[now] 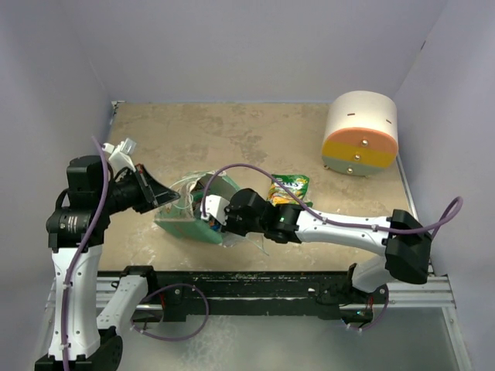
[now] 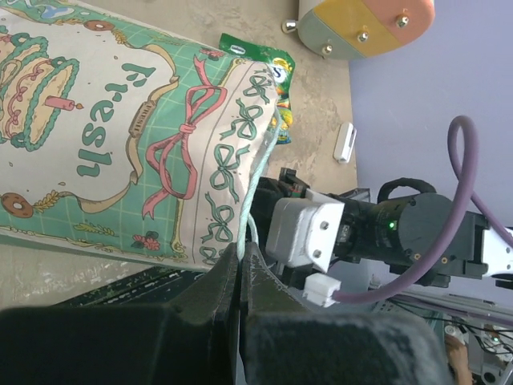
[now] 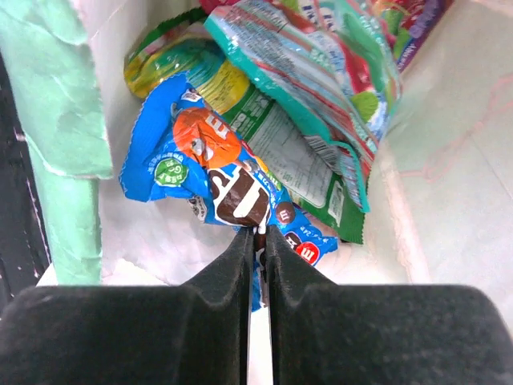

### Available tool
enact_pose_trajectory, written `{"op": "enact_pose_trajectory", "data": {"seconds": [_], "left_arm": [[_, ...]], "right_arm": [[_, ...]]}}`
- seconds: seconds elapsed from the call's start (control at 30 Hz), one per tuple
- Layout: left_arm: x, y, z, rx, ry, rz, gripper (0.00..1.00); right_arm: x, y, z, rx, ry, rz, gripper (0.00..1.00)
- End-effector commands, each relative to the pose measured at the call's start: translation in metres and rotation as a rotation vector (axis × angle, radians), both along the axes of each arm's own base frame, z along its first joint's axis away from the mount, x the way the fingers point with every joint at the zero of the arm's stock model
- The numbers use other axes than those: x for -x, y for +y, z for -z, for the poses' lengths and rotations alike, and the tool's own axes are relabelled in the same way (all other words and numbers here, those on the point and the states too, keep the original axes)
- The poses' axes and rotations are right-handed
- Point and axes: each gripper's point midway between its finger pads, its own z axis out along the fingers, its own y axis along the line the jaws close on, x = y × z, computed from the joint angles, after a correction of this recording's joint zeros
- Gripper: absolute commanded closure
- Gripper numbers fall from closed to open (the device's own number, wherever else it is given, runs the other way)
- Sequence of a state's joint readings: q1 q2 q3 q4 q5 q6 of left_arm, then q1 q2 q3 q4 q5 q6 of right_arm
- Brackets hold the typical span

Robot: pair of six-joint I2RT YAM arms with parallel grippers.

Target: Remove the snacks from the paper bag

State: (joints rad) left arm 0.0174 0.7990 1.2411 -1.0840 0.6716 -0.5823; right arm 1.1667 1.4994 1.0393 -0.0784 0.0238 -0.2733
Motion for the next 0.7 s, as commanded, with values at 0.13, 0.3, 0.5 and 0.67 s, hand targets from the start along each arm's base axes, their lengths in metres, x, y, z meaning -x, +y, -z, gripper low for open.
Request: {"op": "enact_pose_trajectory", "data": {"seconds": [0.13, 0.3, 0.5, 0.67], "left_arm": [[-0.003, 0.002, -0.022, 0.015, -0.097, -0.043, 1.0], [-0.004, 0.002, -0.027, 0.004, -0.119, -0.028, 1.0], [-0.006, 0.001, -0.029, 0.004, -0.133, -0.018, 1.0], [-0.01, -0.004, -0.028, 0.048, -0.119, -0.007, 1.0]], "right_arm": [[-0.01, 0.004, -0.052, -0.149, 0.051, 0.184, 1.0], [-0.007, 0.002, -0.072, -0.238, 0.083, 0.232, 1.0], [-0.02, -0.018, -0.095, -0.267, 0.038, 0.354, 1.0], [-0.026, -0.038, -0.122, -0.286, 0.053, 0.492, 1.0]]}}
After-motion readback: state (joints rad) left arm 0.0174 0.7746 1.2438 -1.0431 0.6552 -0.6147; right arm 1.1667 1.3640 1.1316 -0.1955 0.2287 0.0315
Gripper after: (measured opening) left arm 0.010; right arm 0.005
